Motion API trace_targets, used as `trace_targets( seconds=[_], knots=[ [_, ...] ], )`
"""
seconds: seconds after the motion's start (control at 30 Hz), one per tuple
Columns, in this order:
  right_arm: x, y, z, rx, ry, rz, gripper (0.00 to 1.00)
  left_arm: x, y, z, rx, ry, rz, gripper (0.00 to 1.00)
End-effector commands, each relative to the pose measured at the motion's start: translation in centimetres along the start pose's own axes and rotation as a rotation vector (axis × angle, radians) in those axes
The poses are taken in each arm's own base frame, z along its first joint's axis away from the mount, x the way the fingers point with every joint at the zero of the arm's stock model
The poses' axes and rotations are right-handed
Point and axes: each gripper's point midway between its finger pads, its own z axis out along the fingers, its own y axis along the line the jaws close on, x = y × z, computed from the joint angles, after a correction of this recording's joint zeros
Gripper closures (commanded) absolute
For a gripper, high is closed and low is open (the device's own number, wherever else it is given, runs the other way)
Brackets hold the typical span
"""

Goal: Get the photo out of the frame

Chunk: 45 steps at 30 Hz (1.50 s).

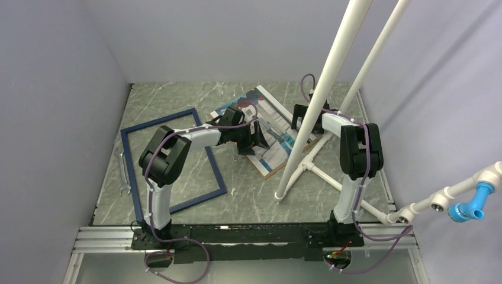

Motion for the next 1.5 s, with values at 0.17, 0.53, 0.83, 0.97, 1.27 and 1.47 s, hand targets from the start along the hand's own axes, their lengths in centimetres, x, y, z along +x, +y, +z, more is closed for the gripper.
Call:
trace_targets(
  seconds=[0.17, 0.53, 0.83, 0.97, 1.27, 1.47],
  knots=[
    [2.0, 4.7, -1.1, -0.277, 0.064, 0.056, 0.02, -0.3, 1.0, -1.1, -0.020, -0.030, -0.015, 0.15],
    [1.3, 5.6, -3.0, -0.322, 0.047, 0.090, 0.02, -0.5, 0.1, -3.8, -0.045, -0.083, 0.037, 0.14],
    [1.7, 0.1, -5.2, 0.006, -0.004, 0.148, 0.02, -0.3, 0.9, -2.8, -0.048, -0.060, 0.025, 0.14],
    [2.8, -0.5, -4.9, 0.019, 0.019, 0.140, 0.02, 0.3, 1.8, -2.3, -0.058, -0.053, 0.007, 0.14],
    [3.6, 1.4, -4.2, -0.103, 0.040, 0.138, 0.03, 0.9, 2.8, -2.2, -0.087, -0.043, -0.003, 0.14],
    [3.4, 2.5, -4.5, -0.161, 0.041, 0.143, 0.05, 1.3, 3.3, -1.8, -0.087, -0.036, -0.021, 0.14]
  ],
)
